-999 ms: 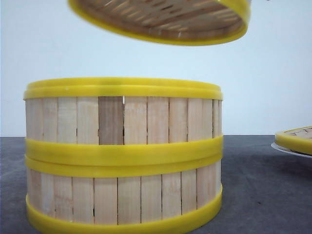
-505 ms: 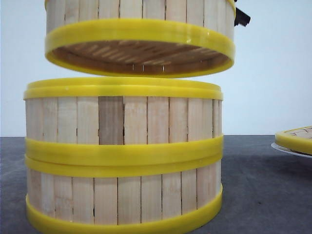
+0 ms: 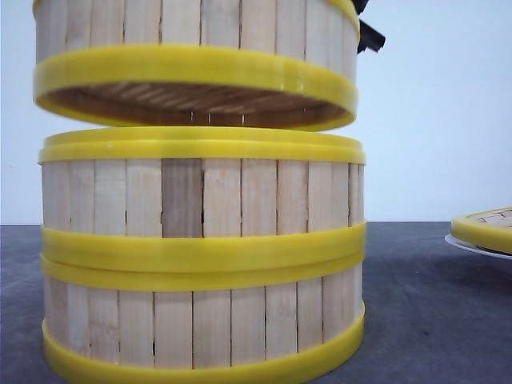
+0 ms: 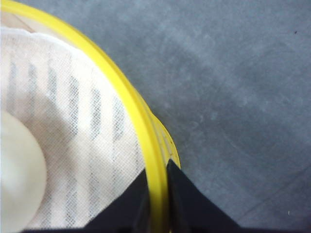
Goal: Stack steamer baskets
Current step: 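Lower the basket onto the stack top and open the right gripper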
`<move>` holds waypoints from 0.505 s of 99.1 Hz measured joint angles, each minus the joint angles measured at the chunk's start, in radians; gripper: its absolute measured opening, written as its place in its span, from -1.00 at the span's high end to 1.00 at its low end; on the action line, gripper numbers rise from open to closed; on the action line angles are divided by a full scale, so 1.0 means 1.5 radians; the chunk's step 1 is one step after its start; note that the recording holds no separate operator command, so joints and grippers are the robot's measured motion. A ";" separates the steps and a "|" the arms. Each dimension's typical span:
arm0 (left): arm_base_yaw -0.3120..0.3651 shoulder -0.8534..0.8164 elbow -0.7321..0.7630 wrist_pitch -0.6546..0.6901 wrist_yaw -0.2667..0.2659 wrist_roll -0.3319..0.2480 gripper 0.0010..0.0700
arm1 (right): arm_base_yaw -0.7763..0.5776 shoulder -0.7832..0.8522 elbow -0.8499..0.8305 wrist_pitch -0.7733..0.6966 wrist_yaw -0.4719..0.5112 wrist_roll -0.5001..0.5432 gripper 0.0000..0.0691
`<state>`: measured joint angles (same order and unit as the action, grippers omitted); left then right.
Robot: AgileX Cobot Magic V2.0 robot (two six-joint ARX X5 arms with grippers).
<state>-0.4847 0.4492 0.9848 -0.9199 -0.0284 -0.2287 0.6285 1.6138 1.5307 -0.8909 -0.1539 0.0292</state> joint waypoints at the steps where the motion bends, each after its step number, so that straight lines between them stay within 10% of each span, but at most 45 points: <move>1: 0.000 0.000 0.000 -0.001 0.000 0.000 -0.22 | 0.000 0.001 0.000 -0.001 0.002 0.000 0.93; 50: 0.000 0.000 0.000 -0.013 0.000 0.000 -0.22 | 0.003 0.020 0.000 -0.013 0.011 0.000 0.93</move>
<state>-0.4847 0.4492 0.9848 -0.9390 -0.0284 -0.2283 0.6323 1.6432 1.5307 -0.9108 -0.1368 0.0292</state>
